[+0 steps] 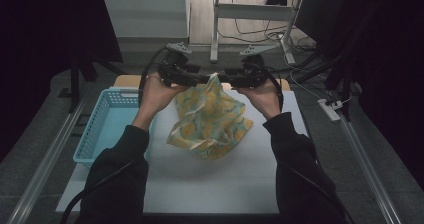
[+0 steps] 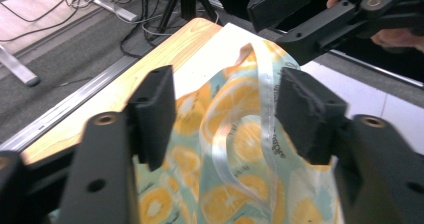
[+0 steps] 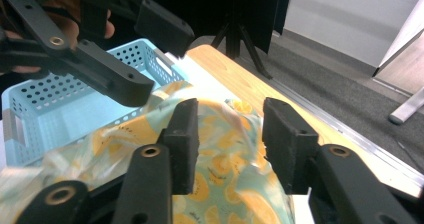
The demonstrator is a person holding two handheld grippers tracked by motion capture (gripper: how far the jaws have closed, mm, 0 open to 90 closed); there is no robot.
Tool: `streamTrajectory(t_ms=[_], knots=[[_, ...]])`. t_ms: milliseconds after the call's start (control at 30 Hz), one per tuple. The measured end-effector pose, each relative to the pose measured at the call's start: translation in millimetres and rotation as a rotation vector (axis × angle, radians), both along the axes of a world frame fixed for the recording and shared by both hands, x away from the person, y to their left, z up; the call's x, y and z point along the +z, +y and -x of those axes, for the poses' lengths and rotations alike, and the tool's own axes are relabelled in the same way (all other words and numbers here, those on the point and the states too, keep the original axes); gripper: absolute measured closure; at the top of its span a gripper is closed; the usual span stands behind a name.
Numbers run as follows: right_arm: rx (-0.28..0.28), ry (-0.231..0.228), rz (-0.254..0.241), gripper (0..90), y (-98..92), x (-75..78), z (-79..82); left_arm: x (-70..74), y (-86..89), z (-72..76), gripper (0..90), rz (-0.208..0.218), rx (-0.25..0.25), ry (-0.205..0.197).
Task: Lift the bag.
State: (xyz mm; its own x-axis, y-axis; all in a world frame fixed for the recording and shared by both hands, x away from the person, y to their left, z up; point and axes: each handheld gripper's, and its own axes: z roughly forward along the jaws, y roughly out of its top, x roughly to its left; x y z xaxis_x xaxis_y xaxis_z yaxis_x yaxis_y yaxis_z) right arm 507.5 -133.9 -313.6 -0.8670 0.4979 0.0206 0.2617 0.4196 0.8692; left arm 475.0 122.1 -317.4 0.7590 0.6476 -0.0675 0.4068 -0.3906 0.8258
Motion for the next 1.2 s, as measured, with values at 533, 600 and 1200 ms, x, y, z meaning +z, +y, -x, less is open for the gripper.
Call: streamTrajectory(t_ms=[533, 600, 1200], knots=[[-0.008, 0.052, -0.020, 35.0, -25.5, -25.6, 11.2, -23.6, 23.3, 22.3, 9.1, 0.027, 0.048, 0.052], [-0.011, 0.049, -0.019, 31.4, -26.8, -29.1, 14.2, -27.1, 27.1, 25.4, 5.6, 0.038, 0.052, 0.057], [-0.040, 0.059, 0.018, 10.3, -46.3, -64.5, 44.4, -64.5, 58.2, 73.6, 0.0, 0.047, 0.037, 0.058]])
